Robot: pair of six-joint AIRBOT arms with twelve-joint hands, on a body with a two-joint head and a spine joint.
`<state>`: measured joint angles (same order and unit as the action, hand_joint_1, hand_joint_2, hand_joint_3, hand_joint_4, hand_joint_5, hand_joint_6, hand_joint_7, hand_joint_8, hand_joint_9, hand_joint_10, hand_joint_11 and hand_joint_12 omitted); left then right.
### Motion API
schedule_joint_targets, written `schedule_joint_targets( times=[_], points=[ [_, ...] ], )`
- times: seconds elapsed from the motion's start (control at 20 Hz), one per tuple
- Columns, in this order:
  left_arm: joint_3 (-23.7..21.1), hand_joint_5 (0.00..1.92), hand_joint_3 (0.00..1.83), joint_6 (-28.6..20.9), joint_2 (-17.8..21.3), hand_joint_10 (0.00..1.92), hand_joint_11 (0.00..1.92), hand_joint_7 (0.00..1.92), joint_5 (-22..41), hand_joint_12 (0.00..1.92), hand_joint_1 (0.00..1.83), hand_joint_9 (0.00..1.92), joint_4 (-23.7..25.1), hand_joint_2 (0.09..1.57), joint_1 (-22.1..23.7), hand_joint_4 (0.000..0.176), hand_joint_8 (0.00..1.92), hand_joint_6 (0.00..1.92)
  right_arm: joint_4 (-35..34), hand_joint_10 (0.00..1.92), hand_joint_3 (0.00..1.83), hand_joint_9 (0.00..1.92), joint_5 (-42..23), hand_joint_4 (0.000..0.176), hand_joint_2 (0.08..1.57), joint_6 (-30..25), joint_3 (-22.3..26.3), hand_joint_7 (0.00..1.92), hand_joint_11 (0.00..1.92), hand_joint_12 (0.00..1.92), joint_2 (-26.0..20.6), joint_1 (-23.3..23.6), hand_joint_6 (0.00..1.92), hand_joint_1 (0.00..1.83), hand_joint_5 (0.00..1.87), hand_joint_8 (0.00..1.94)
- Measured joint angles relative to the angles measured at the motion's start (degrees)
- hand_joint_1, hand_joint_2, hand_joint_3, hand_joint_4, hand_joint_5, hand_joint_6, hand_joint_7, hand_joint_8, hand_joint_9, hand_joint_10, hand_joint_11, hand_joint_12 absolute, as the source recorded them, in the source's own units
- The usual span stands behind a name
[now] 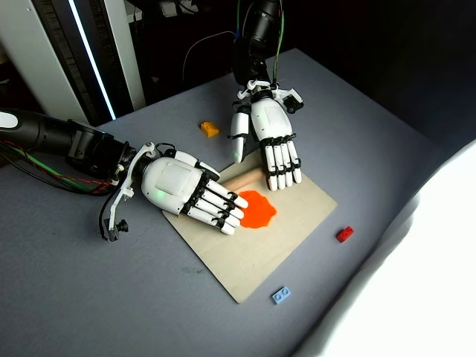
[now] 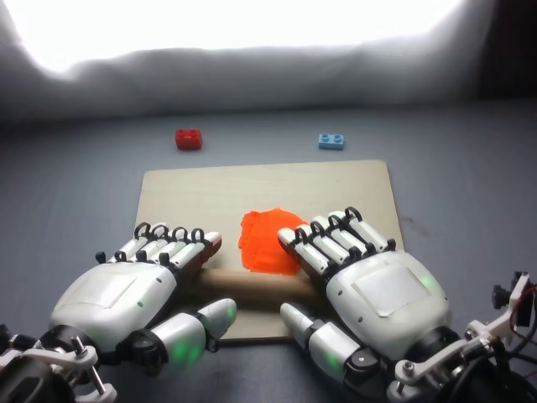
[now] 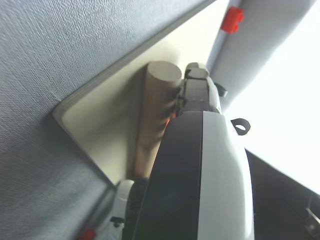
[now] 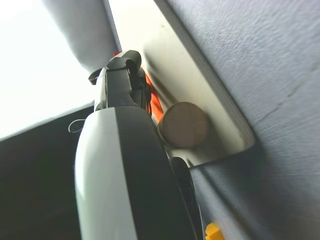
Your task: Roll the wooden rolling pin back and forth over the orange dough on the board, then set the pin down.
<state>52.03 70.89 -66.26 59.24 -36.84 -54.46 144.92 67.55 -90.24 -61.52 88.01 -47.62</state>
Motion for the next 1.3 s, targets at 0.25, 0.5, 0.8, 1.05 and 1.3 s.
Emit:
schedule_joint_targets(
  times=[0.25, 0.5, 0.8, 1.05, 1.3],
  points=[
    [-0.7, 0.13, 0.0, 0.0, 0.0, 0.0, 0.0, 0.13, -0.2, 0.0, 0.0, 0.09, 0.8, 1.44, 0.0, 0.0, 0.0, 0.0, 0.1, 0.0, 0.0, 0.2, -0.3, 0.0, 1.5, 0.0, 0.1, 0.23, 0.0, 0.37, -0.4, 0.3, 0.0, 0.0, 0.2, 0.0],
    [-0.7, 0.14, 0.0, 0.0, 0.1, 0.0, 0.01, 0.14, -0.3, 0.01, 0.0, 0.1, 0.6, 1.44, 0.1, 0.0, 0.0, 0.01, 0.3, 0.0, 0.0, 0.21, -0.2, 0.0, 1.51, -0.1, 0.5, 0.23, 0.0, 0.42, -1.1, 1.0, 0.01, 0.0, 0.21, 0.0],
    [-0.5, 0.12, 0.0, -0.2, 2.2, 0.0, 0.0, 0.13, -1.0, 0.0, 0.0, 0.09, 0.9, 1.44, 4.0, 0.0, 0.0, 0.0, 0.0, 0.0, 0.0, 0.19, -0.2, 0.0, 1.5, -0.3, 1.8, 0.21, 0.0, 0.35, -2.1, 2.1, 0.0, 0.0, 0.19, 0.0],
    [-1.0, 0.12, 0.0, -0.3, 4.0, 0.0, 0.0, 0.12, -3.5, 0.0, 0.0, 0.08, 0.7, 1.44, 7.1, 0.0, 0.0, 0.0, 0.0, 0.0, 0.0, 0.17, -1.2, 0.0, 1.48, -0.2, 5.2, 0.2, 0.0, 0.27, -5.4, 4.7, 0.0, 0.0, 0.18, 0.0],
    [-2.2, 0.11, 0.0, 1.8, 9.2, 0.0, 0.0, 0.13, -9.5, 0.0, 0.0, 0.08, 1.2, 1.39, 12.8, 0.0, 0.0, 0.0, 0.0, 0.0, 0.0, 0.18, -1.6, 0.0, 1.4, -0.2, 10.4, 0.21, 0.0, 0.33, -12.6, 5.6, 0.0, 0.0, 0.18, 0.0]
  ],
)
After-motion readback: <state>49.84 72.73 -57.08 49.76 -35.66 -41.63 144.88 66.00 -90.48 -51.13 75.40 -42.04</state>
